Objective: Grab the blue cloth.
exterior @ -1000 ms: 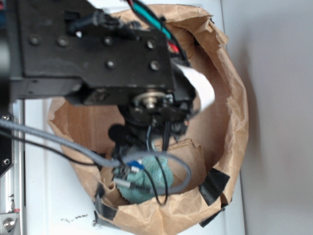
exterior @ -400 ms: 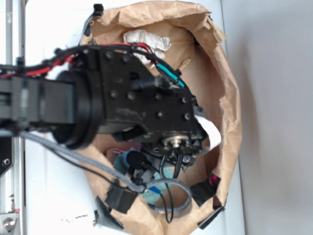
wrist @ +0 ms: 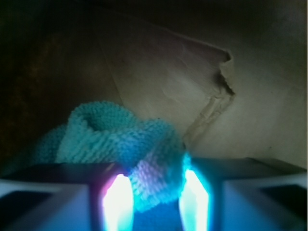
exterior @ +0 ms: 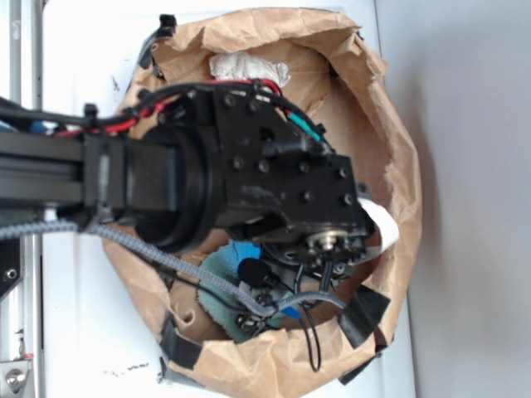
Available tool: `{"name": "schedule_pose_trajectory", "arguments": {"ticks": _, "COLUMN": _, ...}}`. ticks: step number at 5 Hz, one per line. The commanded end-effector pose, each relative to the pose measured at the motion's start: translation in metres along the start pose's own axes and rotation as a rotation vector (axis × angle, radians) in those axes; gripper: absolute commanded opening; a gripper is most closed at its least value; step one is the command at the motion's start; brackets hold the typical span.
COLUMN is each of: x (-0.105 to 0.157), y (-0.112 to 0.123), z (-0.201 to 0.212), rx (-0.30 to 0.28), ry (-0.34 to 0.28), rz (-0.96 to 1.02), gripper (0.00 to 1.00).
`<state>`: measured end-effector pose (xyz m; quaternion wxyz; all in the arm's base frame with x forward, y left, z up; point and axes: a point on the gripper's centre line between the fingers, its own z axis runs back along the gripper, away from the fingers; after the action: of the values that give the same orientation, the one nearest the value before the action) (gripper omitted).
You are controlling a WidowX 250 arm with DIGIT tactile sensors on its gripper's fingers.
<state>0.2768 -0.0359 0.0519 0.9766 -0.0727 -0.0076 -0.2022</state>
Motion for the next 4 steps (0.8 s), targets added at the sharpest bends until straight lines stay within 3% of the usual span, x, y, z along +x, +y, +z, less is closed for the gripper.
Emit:
{"name": "schedule_pose_trajectory", "arguments": {"ticks": 1, "x": 0.002, "y": -0.012, "z": 0.054, "rx": 0.014, "ry": -0.183, "rz": 0.016, "gripper": 0.0}}
{"name": "schedule_pose_trajectory", "arguments": {"ticks": 2, "x": -0.003, "y": 0.003, "z": 0.072, "rx": -0.03, "ry": -0.256, "rz": 0.074, "gripper": 0.0}}
{"name": "schedule_pose_trajectory", "arguments": {"ticks": 3, "x": -0.014, "y": 0.021, "z": 0.092, "rx": -0.075, "ry": -0.267, "rz": 0.155, "gripper": 0.0}}
{"name": "schedule_pose_trajectory", "arguments": {"ticks": 4, "x": -0.07, "y": 0.035, "z": 0.146, "rx": -0.113, "ry": -0.241, "rz": 0.174, "gripper": 0.0}}
